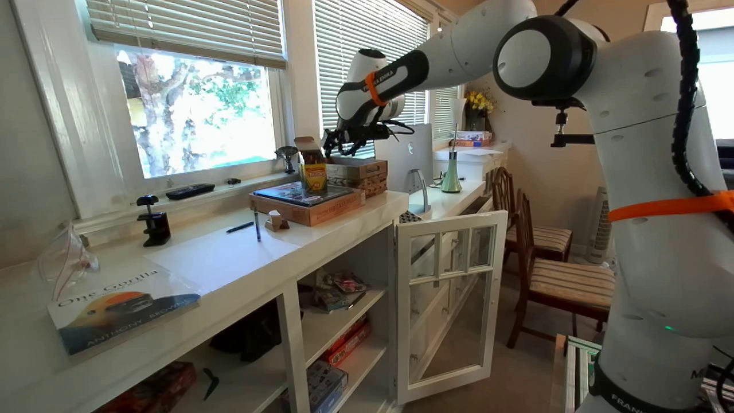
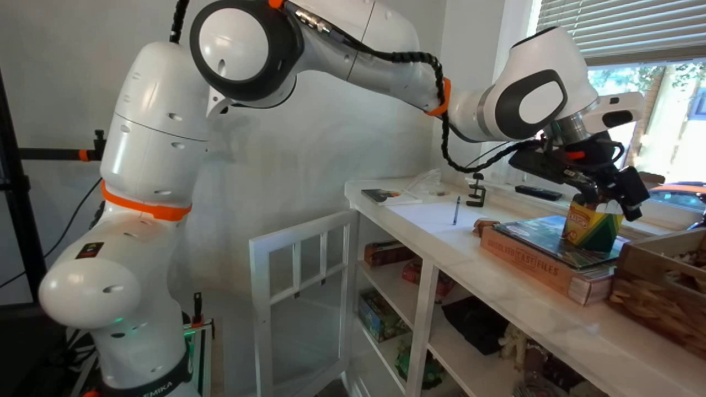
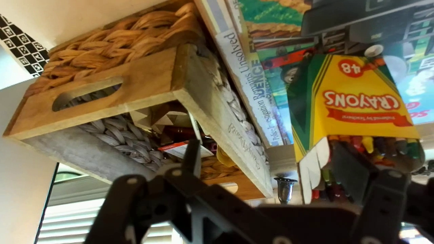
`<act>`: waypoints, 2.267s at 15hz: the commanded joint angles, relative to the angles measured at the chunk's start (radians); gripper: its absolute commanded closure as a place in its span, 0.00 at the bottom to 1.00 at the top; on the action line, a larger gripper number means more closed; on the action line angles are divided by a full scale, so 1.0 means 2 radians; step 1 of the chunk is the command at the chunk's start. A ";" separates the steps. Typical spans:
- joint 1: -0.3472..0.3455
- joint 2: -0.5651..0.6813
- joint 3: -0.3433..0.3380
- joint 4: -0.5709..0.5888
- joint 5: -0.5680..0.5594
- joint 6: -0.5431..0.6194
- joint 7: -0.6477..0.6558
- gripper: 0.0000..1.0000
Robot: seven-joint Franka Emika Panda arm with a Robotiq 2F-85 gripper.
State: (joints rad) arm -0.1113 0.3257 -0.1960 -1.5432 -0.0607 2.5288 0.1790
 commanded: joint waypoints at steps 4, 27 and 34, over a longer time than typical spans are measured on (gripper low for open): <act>-0.017 0.036 0.015 0.036 0.043 0.023 0.001 0.11; -0.020 0.080 0.035 0.093 0.060 0.033 -0.007 0.94; -0.022 0.071 0.038 0.091 0.063 0.038 -0.005 0.96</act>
State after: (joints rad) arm -0.1437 0.4620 -0.1356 -1.3759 0.0342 2.5986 0.1786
